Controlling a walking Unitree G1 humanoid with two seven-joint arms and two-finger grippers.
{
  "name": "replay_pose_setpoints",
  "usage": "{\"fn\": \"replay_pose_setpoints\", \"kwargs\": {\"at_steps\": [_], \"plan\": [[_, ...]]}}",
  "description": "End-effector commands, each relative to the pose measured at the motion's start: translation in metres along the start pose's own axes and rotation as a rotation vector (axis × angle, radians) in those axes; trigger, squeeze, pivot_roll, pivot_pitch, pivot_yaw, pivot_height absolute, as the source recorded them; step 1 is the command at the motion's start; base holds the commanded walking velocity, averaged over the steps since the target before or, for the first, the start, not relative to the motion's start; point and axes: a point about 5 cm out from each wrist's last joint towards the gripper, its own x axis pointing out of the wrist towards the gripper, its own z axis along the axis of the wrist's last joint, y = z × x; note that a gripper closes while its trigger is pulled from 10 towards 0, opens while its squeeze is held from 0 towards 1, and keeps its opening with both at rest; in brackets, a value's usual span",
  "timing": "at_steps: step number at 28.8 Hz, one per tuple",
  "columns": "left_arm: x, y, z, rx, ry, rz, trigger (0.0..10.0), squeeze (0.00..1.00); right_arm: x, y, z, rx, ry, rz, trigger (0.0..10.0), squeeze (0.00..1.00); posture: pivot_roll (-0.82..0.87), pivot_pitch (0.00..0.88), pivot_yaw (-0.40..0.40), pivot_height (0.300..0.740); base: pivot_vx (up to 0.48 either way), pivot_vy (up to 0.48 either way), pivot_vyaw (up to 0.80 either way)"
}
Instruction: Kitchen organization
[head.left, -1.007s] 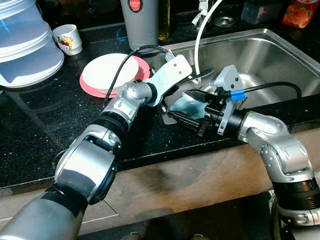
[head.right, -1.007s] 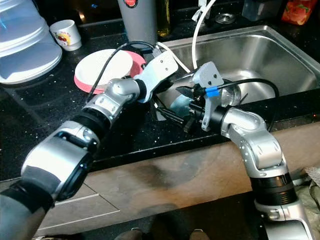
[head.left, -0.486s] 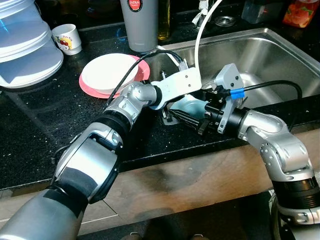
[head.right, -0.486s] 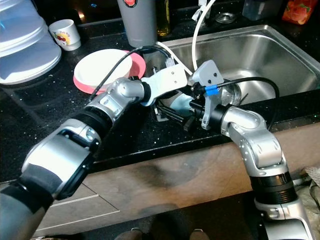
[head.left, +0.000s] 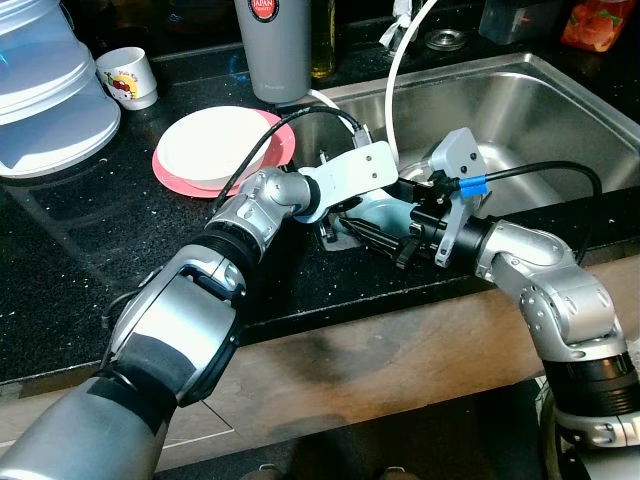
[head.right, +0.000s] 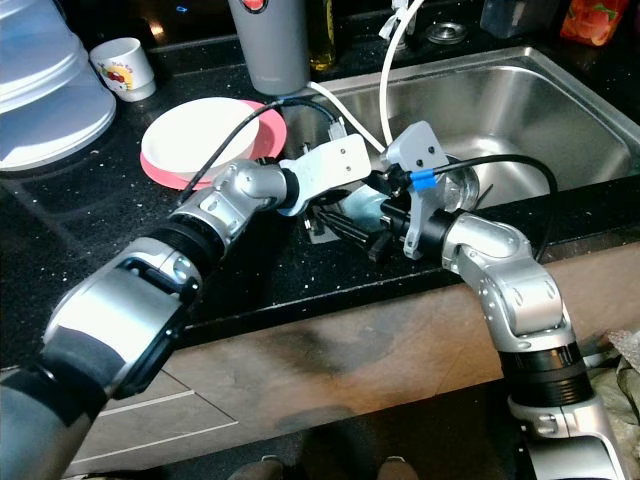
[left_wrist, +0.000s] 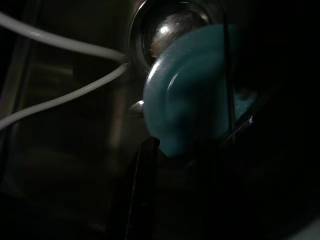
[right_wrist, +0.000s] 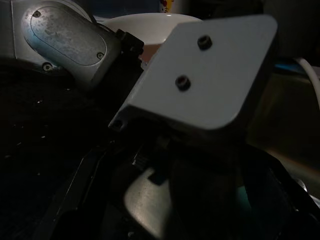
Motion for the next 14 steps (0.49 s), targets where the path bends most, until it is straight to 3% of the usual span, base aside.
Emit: {"fn": "replay_pose_setpoints", "kwargs": {"at_steps": [1,3,4,5,6,8,9,12,14], "plan": [[-0.004,0.006,-0.007,-0.003,0.027,0.039,10.0,0.0,0.001,-0.001,0.002,-0.014,-0.013,-0.006,10.0,0.0,0.02,0.145,0.082,0.74,0.0,0.0,0.0],[-0.009,0.02,0.0,-0.019,-0.004,0.135,10.0,0.0,0.001,-0.002,0.002,-0.016,-0.014,-0.011,10.0,0.0,0.02,0.145,0.082,0.74,0.0,0.0,0.0],[-0.009,0.02,0.0,-0.019,-0.004,0.135,10.0,0.0,0.001,-0.002,0.002,-0.016,-0.014,-0.011,10.0,0.0,0.02,0.145,0.082,0.74,0.0,0.0,0.0],[-0.013,0.031,0.004,-0.065,-0.036,0.195,10.0,0.0,0.001,-0.002,0.002,-0.016,-0.014,-0.012,10.0,0.0,0.02,0.145,0.082,0.74,0.0,0.0,0.0],[-0.013,0.031,0.004,-0.065,-0.036,0.195,10.0,0.0,0.001,-0.002,0.002,-0.016,-0.014,-0.012,10.0,0.0,0.02,0.145,0.082,0.74,0.0,0.0,0.0],[-0.025,0.056,0.016,-0.225,-0.135,0.328,10.0,0.0,0.0,-0.002,0.002,-0.016,-0.014,-0.015,10.0,0.0,0.02,0.144,0.078,0.74,0.0,0.0,0.0],[-0.025,0.056,0.016,-0.225,-0.135,0.328,10.0,0.0,0.0,-0.002,0.002,-0.016,-0.014,-0.015,10.0,0.0,0.02,0.144,0.078,0.74,0.0,0.0,0.0],[-0.049,0.088,0.026,-0.382,-0.272,0.467,10.0,0.0,0.001,-0.003,0.002,-0.014,-0.018,-0.018,10.0,0.0,0.02,0.142,0.072,0.74,0.0,0.0,0.0],[-0.057,0.097,0.028,-0.408,-0.297,0.501,10.0,0.0,0.002,-0.003,0.002,-0.014,-0.021,-0.019,10.0,0.0,0.02,0.142,0.071,0.74,0.0,0.0,0.0]]}}
